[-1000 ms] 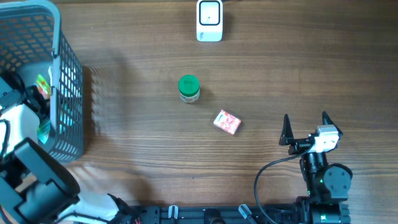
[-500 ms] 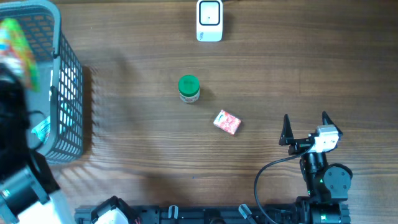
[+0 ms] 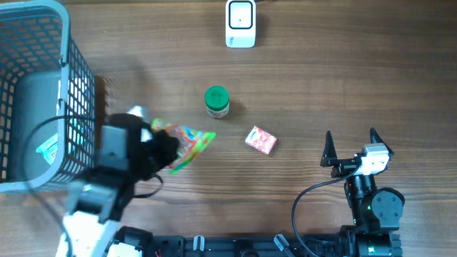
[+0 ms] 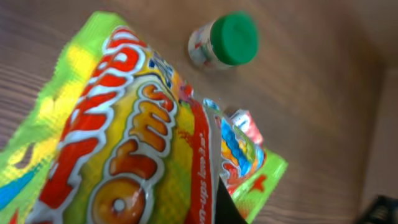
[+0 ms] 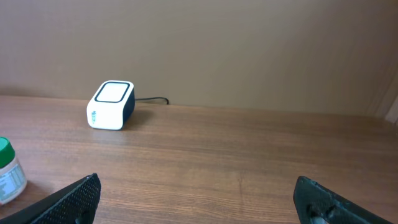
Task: Scan the item barcode
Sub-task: 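Carry the candy bag out and drop it below the jar, then reach into the basket with the left gripper and grasp the mint-green wipes pack, then lift the wipes pack out and set it right of the red-white box, then reach the left gripper into the basket and grasp the white-blue box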
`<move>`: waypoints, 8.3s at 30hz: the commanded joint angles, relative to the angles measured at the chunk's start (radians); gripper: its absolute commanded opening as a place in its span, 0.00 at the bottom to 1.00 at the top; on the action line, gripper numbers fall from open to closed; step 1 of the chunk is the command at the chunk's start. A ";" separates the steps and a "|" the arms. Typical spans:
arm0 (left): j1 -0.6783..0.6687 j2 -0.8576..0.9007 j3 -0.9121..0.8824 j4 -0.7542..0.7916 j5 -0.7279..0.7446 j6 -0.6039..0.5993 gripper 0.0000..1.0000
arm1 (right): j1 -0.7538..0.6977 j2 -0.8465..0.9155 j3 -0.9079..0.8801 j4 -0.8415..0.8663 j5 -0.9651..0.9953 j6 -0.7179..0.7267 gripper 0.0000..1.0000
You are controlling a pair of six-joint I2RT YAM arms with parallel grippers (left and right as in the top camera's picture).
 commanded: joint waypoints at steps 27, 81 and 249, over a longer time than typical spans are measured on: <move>0.423 0.242 0.649 -0.051 -0.367 -0.142 1.00 | -0.004 -0.005 -0.001 0.002 0.010 0.016 1.00; 0.862 1.118 0.546 -0.270 -0.381 -0.871 0.25 | -0.004 -0.005 -0.001 0.002 0.010 0.016 1.00; 0.853 0.930 0.391 0.725 -0.023 0.985 1.00 | -0.004 -0.001 -0.001 0.002 0.010 0.016 0.99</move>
